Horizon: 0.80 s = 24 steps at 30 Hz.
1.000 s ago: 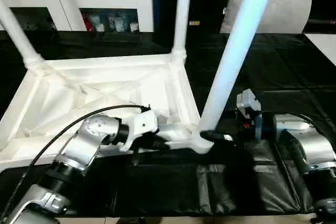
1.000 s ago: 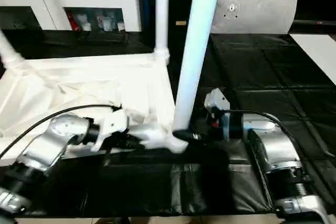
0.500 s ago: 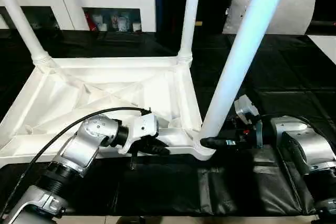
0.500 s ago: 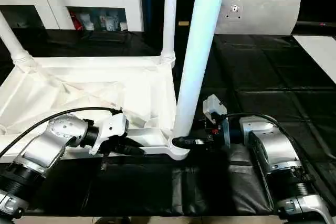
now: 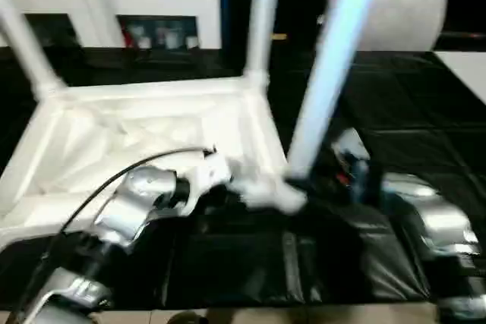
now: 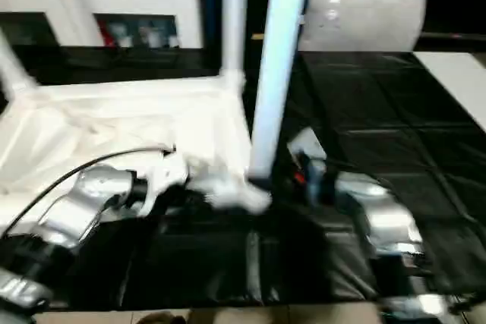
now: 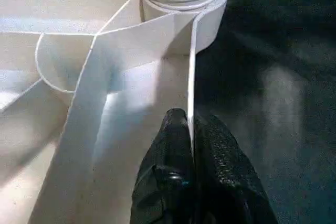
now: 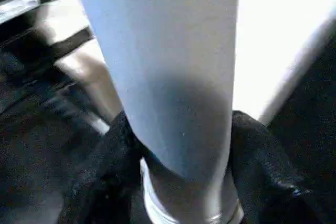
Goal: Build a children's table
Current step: Rotate leg to tighten
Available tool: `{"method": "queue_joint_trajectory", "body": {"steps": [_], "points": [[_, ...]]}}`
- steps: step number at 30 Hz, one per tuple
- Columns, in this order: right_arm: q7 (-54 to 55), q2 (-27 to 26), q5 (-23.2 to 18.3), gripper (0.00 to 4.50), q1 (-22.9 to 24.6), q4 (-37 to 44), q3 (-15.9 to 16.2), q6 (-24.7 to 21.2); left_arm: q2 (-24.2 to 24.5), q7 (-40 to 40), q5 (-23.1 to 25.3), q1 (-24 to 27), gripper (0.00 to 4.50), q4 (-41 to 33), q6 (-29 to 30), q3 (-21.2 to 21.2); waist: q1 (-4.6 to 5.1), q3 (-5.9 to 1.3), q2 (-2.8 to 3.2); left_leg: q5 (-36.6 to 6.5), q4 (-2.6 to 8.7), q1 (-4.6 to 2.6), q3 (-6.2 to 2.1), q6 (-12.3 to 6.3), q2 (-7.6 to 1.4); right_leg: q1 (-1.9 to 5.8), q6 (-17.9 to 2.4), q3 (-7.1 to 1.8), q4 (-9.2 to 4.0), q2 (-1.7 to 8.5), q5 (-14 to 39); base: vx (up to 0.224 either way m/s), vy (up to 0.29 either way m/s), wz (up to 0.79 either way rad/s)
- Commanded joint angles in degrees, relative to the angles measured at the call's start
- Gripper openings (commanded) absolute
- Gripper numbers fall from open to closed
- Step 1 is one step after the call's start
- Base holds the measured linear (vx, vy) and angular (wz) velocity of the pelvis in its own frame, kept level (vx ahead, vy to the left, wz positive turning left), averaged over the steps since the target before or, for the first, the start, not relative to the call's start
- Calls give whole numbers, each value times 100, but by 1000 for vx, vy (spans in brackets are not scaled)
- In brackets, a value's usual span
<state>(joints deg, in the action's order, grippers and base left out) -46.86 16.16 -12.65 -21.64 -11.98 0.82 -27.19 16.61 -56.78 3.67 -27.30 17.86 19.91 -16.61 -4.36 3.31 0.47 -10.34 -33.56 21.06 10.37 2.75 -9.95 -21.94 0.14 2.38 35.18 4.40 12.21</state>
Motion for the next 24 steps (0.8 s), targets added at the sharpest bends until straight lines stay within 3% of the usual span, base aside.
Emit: {"method": "queue_joint_trajectory", "body": {"steps": [1,4,6,8,13,15,19,23,24], "points": [[487,-613,15,201,-178,-38,556,-433,-770,879,-154,-275,0,16,247,-69,9,-255,-106,-1504,490,-87,-147,84,-310,119,-1006,-242,-532,416,2127,0,0,0],[1423,-1000,308,201,-430,-447,452,-442,-1194,1358,-82,-417,0,108,442,-20,40,-262,-93,-1395,474,-73,-133,53,-295,118,-1026,-253,-533,412,1906,0,0,0],[1876,-1306,312,201,-586,-765,193,-213,-1554,1765,24,-529,0,232,565,19,68,-273,-99,-1283,456,-57,-126,0,-279,136,-1041,-256,-540,420,1722,0,0,0],[1850,-1324,284,253,-587,-769,165,-169,-1582,1801,54,-540,0,254,570,11,52,-285,-102,-1153,447,-41,-121,-96,-282,162,-1042,-255,-528,421,1470,0,0,0],[1507,-1308,-14,296,-420,-330,-28,-45,-1439,1742,188,-486,0,186,623,-49,16,-302,-110,-696,412,-22,-96,-399,-279,192,-1174,-246,-460,399,643,0,0,0],[1310,-1053,-100,319,-313,-241,-174,-56,-1170,1490,210,-400,0,100,292,-101,-25,-311,-112,-645,406,-12,-98,-474,-284,211,-1198,-237,-450,403,594,0,0,0],[1012,-732,3,352,-224,-256,-128,104,-967,1220,169,-313,0,28,69,-99,-55,-293,-88,-676,411,-18,-87,-459,-292,192,-1239,-233,-451,396,626,0,0,0],[67,138,197,395,-29,-201,4,746,-421,508,42,-144,0,33,-347,-116,-81,-293,-101,-765,409,-10,-95,-458,-301,202,-1175,-227,-470,406,754,0,0,0],[57,146,196,401,-28,-201,3,752,-416,501,40,-143,0,33,-350,-116,-88,-299,-98,-803,404,-16,-93,-457,-302,204,-1159,-229,-468,412,782,0,0,0]]}}
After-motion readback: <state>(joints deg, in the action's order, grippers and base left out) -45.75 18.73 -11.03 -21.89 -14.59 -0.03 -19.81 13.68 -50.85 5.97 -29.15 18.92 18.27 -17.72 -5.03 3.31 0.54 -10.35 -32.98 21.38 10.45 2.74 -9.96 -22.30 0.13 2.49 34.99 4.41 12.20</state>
